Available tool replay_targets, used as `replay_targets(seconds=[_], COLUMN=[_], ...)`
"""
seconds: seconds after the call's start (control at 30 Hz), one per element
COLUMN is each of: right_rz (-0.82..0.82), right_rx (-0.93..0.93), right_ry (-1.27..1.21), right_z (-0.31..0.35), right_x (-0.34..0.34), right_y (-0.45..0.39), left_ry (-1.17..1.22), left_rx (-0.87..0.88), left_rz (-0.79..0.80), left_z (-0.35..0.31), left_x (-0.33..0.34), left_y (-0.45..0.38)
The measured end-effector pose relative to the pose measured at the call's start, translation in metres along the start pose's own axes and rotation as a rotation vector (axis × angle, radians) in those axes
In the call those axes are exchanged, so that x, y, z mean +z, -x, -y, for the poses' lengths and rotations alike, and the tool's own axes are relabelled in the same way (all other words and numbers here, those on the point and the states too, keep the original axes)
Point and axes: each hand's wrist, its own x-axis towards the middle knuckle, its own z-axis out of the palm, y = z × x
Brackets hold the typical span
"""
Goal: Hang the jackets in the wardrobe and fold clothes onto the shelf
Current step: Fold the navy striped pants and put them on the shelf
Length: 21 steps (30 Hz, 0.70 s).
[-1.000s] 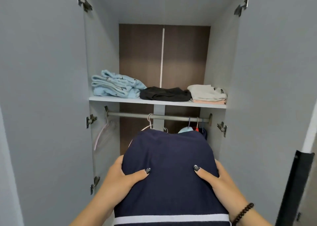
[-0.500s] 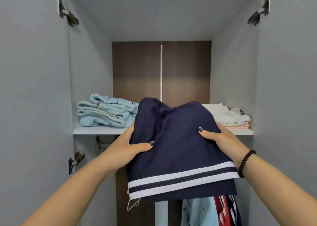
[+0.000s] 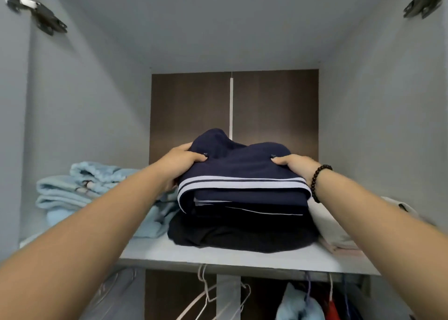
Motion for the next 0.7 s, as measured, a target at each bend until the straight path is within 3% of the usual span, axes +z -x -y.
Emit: replay_targets(seconds=[0.1,0.17,0.23,0.33,0.4,0.5,0.63,0.7], right_rz=[0.006,0.049,0.059,0.059,0.086,0.033,-0.081,0.050], right_rx=[0.022,0.028,0.011,0.003,-0.008,-0.056,-0.244,-0.375], right_ry=[0.325,0.602,0.639,0.689,0.755,0.837,1.050,1.038], right_z=[-0.031,-0.056,-0.068,-0.064,-0.057,-0.050,-0.045,-0.041], right_x=[0.015,0.028,0.033,0.030,0.024,0.013,0.015,0.027], right_y=[-0.039,-0.049,-0.060,-0.059,-0.054,-0.050,-0.031,-0.013], left_ry=[-0.198,-0.353,-0.523,-0.672,-0.501,-0.543,-0.821,-0.846], left_rx=[-0.117,-0.335,-0.375,-0.294,-0.263,-0.234,-0.144,-0.095], left_rz=[-0.017,0.009,-0.018,0.031,-0.010,-0.098,-0.036,0.098], left_z=[0.049,0.088,0.103,0.096,0.074,0.053,0.031,0.023], left_x=[0.015,0.025,0.024,0.016,0.022,0.024,0.032,0.043], left_y=[-0.033,-0.046,-0.051,-0.052,-0.037,-0.025,-0.012,-0.001])
